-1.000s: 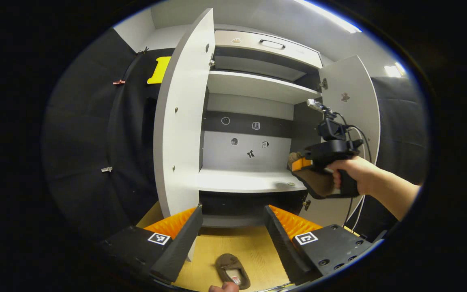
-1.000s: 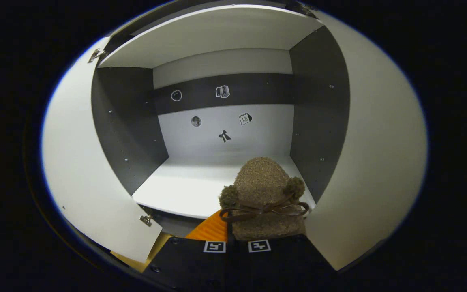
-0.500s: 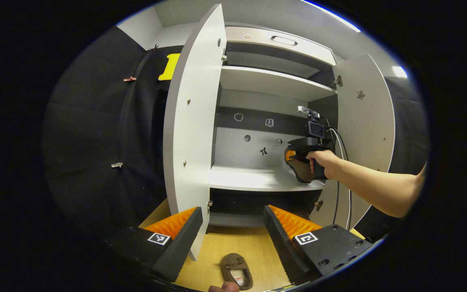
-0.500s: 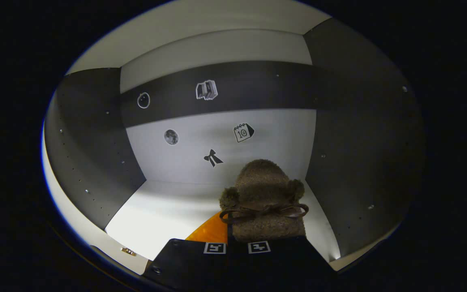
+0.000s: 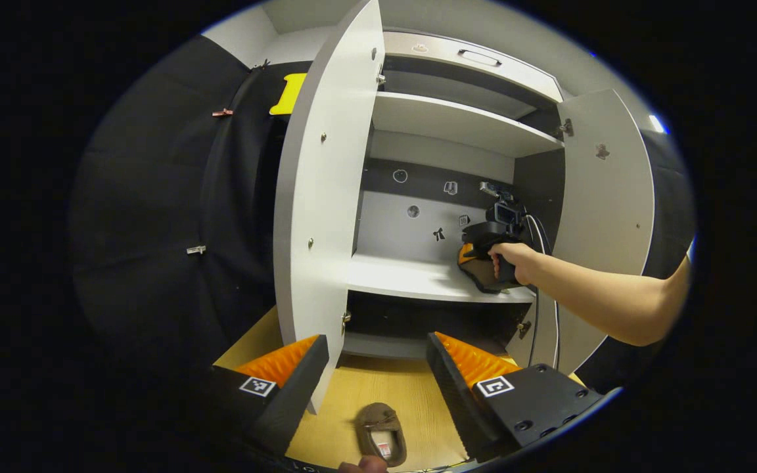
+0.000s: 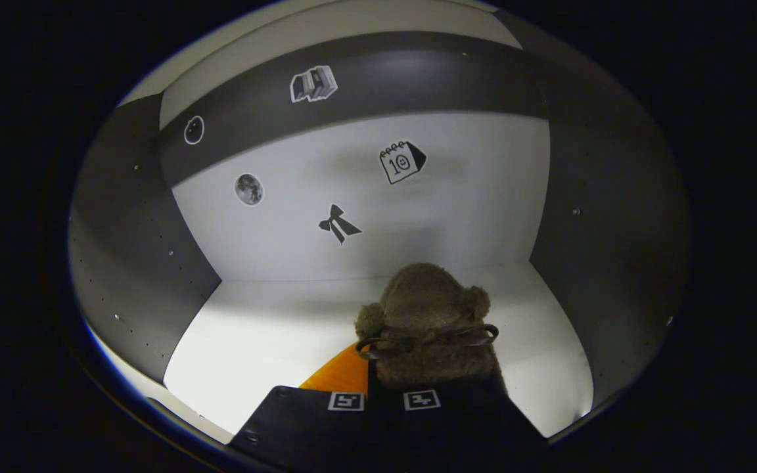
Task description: Grab one shoe with the right hand and put it into the shoe cabinet, grab the other shoe with the left hand and put it into the shoe cabinet; then close the right door with the right hand and the left door with the left hand.
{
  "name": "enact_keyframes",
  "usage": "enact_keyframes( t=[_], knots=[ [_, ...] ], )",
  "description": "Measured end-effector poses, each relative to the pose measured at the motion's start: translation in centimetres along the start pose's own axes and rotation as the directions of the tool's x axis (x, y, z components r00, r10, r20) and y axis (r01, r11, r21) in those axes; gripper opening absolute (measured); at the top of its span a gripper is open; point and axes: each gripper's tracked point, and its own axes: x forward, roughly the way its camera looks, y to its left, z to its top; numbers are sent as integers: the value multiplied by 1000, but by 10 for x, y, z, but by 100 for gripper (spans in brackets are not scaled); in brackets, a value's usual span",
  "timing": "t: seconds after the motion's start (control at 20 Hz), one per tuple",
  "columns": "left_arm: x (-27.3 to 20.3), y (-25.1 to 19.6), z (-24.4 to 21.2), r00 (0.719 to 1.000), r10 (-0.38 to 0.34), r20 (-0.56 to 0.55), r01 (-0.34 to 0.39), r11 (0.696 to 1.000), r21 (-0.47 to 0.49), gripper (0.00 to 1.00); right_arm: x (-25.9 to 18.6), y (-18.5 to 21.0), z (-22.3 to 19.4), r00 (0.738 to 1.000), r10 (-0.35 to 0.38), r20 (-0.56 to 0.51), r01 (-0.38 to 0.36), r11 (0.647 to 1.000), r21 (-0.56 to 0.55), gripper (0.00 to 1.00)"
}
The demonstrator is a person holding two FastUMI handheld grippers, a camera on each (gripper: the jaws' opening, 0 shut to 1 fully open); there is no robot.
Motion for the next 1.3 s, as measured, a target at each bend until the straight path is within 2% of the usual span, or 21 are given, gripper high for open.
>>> enact_keyframes(
  t=[0.05, 0.2, 0.25, 0.3, 0.35, 0.45, 0.5, 0.6, 0.75, 0.85, 1.05, 1.3],
  knots=[
    [0, 0, -1, 1000, -2, -5, 2, 1000, 1, 95, 3, -1, -1, 1000, -4, -3, 4, 1000, 4, 13],
    [-3, -1, 0, 1000, -15, -6, 15, 1000, -7, 95, -6, -1, 0, 1000, -4, -8, 4, 1000, 10, 22],
    [-4, -1, 1, 1000, -16, -2, 16, 1000, -7, 95, -11, 1, 1, 1000, 4, -4, -4, 1000, 16, 29],
    [-5, -2, 2, 1000, -19, -1, 19, 1000, -7, 95, -18, 3, 3, 1000, 11, 1, -11, 1000, 18, 45],
    [-6, -4, 2, 1000, -27, -2, 27, 1000, -9, 94, -24, 6, 4, 1000, 23, 7, -23, 1000, 19, 49],
    [-8, -9, 1, 999, -50, -9, 50, 999, -12, 94, -36, 10, 3, 999, 36, 15, -36, 999, 4, 69],
    [-9, -11, 1, 998, -59, -8, 59, 998, -10, 95, -44, 11, -1, 999, 37, 9, -37, 999, -9, 83],
    [-13, -13, 1, 998, -69, -5, 69, 998, -3, 94, -61, 11, -1, 999, 30, 35, -29, 999, -42, 98],
    [-20, -15, 0, 996, -93, -8, 93, 996, 2, 94, -101, 13, 12, 990, 43, 137, -32, 996, -85, 99],
    [-25, -16, -4, 995, -102, -17, 102, 995, 10, 94, -138, 17, 25, 970, 58, 235, -38, 995, -91, 99],
    [-35, -12, -12, 994, -106, -18, 107, 993, 42, 95, -226, 22, 32, 917, 69, 392, -23, 992, -121, 98],
    [-42, -6, -64, 988, -128, -83, 133, 989, 63, 95, -340, 21, 22, 830, 78, 552, 2, 990, -142, 100]
  ],
)
